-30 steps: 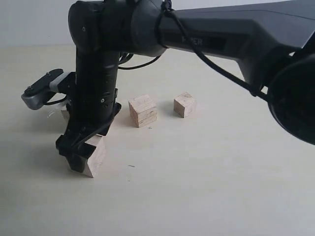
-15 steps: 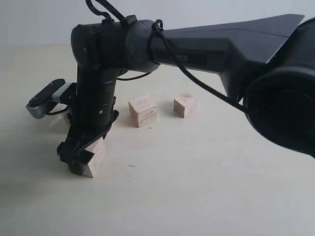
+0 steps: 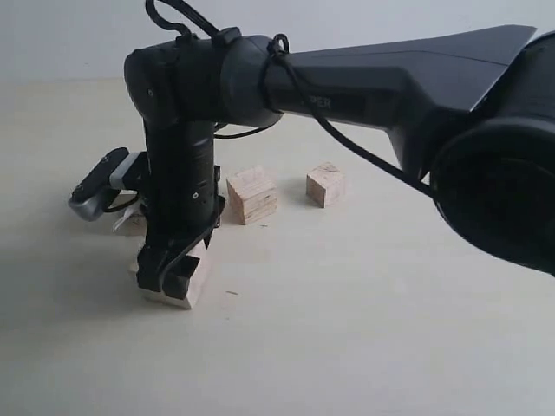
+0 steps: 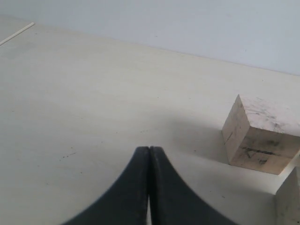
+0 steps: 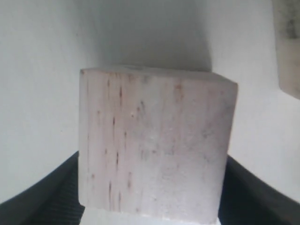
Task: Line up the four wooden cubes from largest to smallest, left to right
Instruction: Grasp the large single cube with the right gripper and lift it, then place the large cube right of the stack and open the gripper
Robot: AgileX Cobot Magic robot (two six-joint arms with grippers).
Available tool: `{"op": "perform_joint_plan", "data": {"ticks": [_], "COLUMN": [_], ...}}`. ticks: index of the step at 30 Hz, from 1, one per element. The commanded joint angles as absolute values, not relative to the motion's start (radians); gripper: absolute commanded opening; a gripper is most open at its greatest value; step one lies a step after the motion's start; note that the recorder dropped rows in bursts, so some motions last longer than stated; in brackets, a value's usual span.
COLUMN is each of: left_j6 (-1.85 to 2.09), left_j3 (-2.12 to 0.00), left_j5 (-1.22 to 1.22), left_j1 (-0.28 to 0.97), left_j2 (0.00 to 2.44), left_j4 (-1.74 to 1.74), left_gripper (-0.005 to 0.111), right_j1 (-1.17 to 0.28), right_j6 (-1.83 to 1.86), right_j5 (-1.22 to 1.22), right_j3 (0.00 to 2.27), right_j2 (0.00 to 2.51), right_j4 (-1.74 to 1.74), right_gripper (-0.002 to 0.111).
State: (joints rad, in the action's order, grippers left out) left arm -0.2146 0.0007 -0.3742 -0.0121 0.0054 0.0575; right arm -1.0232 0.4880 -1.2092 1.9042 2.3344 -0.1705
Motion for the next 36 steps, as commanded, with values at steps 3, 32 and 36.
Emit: {"op": "perform_joint_plan", "data": {"ticks": [3, 32, 36], "left_j6": [-0.216, -0.216, -0.216], "left_j3": [0.000, 0.000, 0.000], "left_j5": [-0.369, -0.369, -0.369], "left_j1": [-0.007, -0.007, -0.007], "left_j2": [0.000, 0.000, 0.000], "left_j4": [0.057, 0.057, 0.057], "left_gripper": [0.000, 0.000, 0.000], "right_j1": [-1.002, -0.734, -0.734], "right_j6": [0.529, 1.167, 1.167], "right_j5": [-1.221, -1.175, -1.137], "right_j3": [1.901, 1.901, 1.901], "right_j2": [2.254, 2.298, 2.316], "right_j4": [-0.071, -0.360, -0.310], "right_gripper": [0.000, 0.000, 0.000]}}
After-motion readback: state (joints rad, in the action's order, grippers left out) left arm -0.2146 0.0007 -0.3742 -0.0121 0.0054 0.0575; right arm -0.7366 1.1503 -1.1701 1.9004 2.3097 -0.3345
